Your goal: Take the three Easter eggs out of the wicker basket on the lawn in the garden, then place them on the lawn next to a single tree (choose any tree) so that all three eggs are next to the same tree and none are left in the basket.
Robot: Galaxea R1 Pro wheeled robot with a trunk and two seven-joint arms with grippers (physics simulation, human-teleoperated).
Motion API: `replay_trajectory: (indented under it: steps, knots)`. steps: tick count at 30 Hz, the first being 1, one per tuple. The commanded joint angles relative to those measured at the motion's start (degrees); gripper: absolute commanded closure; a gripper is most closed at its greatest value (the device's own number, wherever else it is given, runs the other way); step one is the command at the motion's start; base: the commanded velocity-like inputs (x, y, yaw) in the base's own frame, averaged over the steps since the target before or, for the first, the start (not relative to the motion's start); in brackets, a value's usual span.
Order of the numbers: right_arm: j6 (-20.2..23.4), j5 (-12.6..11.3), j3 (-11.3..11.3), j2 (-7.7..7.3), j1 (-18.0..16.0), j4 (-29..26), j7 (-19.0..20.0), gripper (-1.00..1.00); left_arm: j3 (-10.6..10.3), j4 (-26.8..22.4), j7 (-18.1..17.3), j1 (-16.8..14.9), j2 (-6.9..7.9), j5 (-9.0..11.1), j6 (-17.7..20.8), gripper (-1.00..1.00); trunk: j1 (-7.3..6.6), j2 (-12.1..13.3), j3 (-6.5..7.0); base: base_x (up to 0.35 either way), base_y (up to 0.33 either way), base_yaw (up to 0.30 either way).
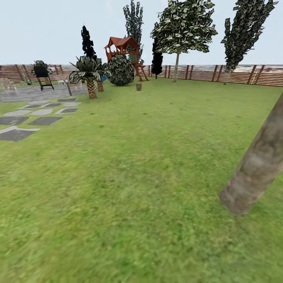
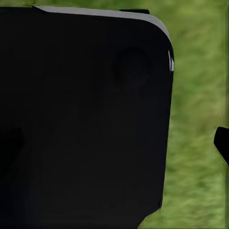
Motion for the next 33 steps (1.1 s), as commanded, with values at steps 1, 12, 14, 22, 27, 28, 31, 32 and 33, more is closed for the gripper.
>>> replay_trajectory:
  steps: [1, 12, 14, 22, 27, 28, 31, 32, 33]
  knots:
    - [-0.2, 0.0, 0.0, -0.11, 0.0, 0.0, 0.0, -1.0, 0.0, -0.1, 0.0, 0.0, -0.01, 0.0, 0.0, -1.0, 0.03, 0.0, -0.04, 0.339, 0.0, 0.0]
    - [-0.2, 0.1, 0.1, 0.36, 0.0, 0.2, -0.1, -1.0, 0.0, 0.0, 0.0, 0.0, -0.01, 0.1, 0.0, -1.0, 0.03, 0.0, -0.04, 0.34, 0.0, 0.0]
    - [-0.2, 0.2, 0.1, 0.34, 0.0, 0.2, -0.1, -1.0, 0.0, 0.0, 0.1, 0.0, -0.01, 0.1, 0.0, -1.0, 0.03, 0.0, -0.04, 0.34, 0.0, 0.0]
    - [-0.1, 0.3, 0.2, 0.4, 0.0, 0.3, -0.1, -1.0, 0.0, 0.0, 0.0, 0.0, -0.01, 0.1, 0.0, -1.0, 0.03, 0.0, -0.04, 0.339, 0.0, 0.0]
    - [-0.2, 0.0, 0.1, 0.32, 0.0, 0.3, -0.1, -1.0, 0.0, 0.0, 0.1, 0.0, -0.01, 0.1, 0.0, -1.0, 0.03, 0.0, -0.04, 0.34, 0.0, 0.0]
    - [-0.2, -0.1, 0.1, 0.32, 0.0, 0.3, -0.1, -1.0, 0.0, 0.0, 0.1, 0.0, -0.01, 0.1, 0.0, -1.0, 0.03, 0.0, -0.04, 0.34, 0.0, 0.0]
    - [-0.2, -0.2, 0.1, 0.32, 0.0, 0.3, -0.1, -1.0, 0.0, 0.0, 0.1, 0.0, -0.01, 0.1, 0.0, -1.0, 0.03, 0.0, -0.04, 0.34, 0.0, 0.0]
    - [-0.2, -0.2, 0.1, 0.32, 0.0, 0.3, -0.1, -1.0, 0.0, 0.0, 0.1, 0.0, -0.01, 0.1, 0.0, -1.0, 0.03, 0.0, -0.04, 0.339, 0.0, 0.0]
    - [-0.2, -0.2, 0.1, 0.32, 0.0, 0.3, -0.1, -1.0, 0.0, 0.0, 0.1, 0.0, -0.01, 0.1, 0.0, -1.0, 0.03, 0.0, -0.04, 0.34, 0.0, 0.0]
